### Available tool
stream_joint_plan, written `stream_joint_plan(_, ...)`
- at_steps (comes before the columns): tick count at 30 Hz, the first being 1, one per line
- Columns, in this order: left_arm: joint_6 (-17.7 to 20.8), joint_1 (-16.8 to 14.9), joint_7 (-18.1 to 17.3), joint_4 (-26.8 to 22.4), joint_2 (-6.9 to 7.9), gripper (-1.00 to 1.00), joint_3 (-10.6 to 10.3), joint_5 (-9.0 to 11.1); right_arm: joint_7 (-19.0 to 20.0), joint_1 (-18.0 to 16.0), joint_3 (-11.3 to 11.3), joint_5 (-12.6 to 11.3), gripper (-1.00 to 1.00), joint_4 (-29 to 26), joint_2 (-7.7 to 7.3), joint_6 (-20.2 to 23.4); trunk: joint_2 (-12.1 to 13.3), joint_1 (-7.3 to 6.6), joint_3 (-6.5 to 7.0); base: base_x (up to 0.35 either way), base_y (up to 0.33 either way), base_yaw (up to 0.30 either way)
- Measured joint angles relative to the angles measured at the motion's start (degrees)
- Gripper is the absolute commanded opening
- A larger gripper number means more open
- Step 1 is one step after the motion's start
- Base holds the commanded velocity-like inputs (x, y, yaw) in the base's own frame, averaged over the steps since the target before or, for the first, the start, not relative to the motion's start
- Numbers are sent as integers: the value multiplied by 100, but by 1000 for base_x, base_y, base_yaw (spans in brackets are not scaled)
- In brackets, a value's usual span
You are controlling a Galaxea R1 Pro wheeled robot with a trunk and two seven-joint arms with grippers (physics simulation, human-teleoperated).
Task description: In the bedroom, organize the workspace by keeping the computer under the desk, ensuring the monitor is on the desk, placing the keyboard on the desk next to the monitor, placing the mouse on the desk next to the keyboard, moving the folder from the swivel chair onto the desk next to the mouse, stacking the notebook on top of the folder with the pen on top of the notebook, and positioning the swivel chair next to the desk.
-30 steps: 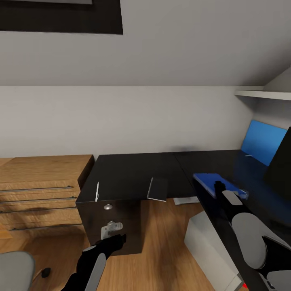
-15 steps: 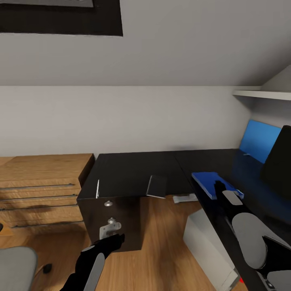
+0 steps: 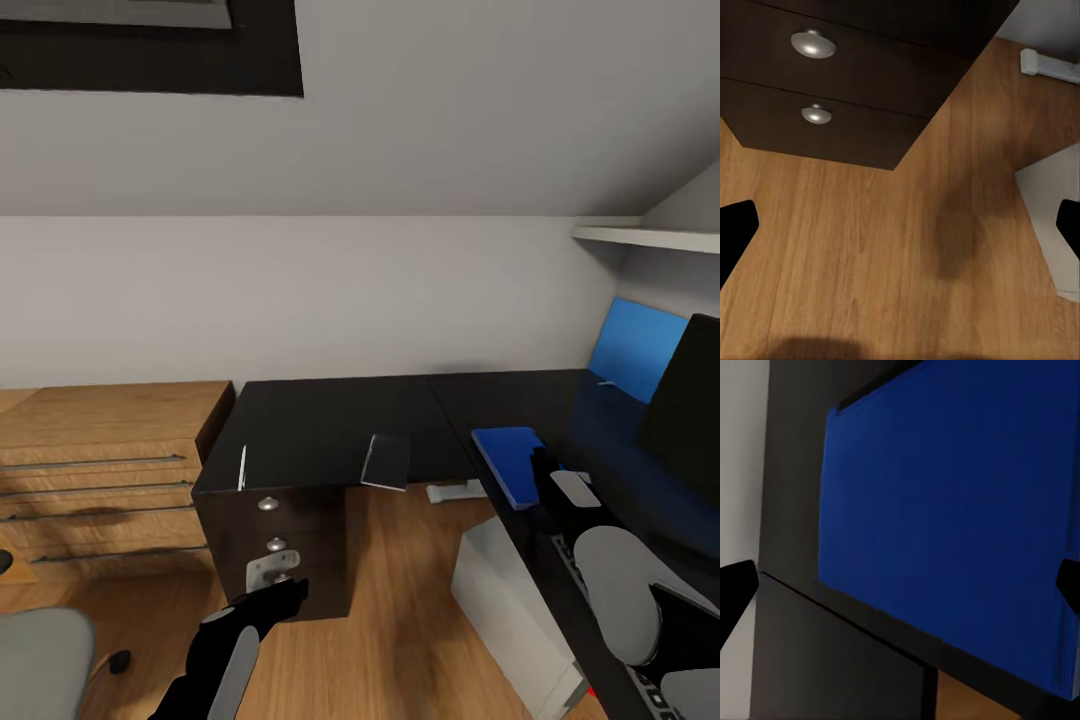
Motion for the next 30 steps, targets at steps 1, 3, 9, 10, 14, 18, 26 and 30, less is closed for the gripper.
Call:
stream_joint_plan(1,0,0,0,0,0,100,0,0,0,0,1,0,100,-1,1,0,40,-22,18,0,0,0)
stream_joint_plan(3,0,0,0,5,-1,100,-2,4,15,0,0,0,100,-8,0,-1,120,-66,54,0,0,0)
stream_joint_plan(9,0,0,0,14,-1,100,-3,8,74,0,-2,0,100,-25,1,-1,122,-67,54,0,0,0)
stream_joint_plan(10,0,0,0,16,-1,100,-4,8,127,0,-4,0,100,-27,2,-1,122,-67,54,0,0,0)
stream_joint_plan(14,0,0,0,17,0,100,-4,8,270,0,-10,-6,100,-35,6,-7,122,-67,54,0,0,0)
stream_joint_plan(18,0,0,1,17,-1,100,-1,8,407,0,-12,-12,100,-39,24,-6,122,-67,54,0,0,2)
stream_joint_plan(26,0,1,5,22,0,100,-3,10,464,0,-10,109,100,-27,318,-4,122,-67,84,0,0,154)
stream_joint_plan(30,0,1,9,60,0,100,-3,10,466,7,-9,449,100,-13,590,-8,122,-67,108,0,0,195)
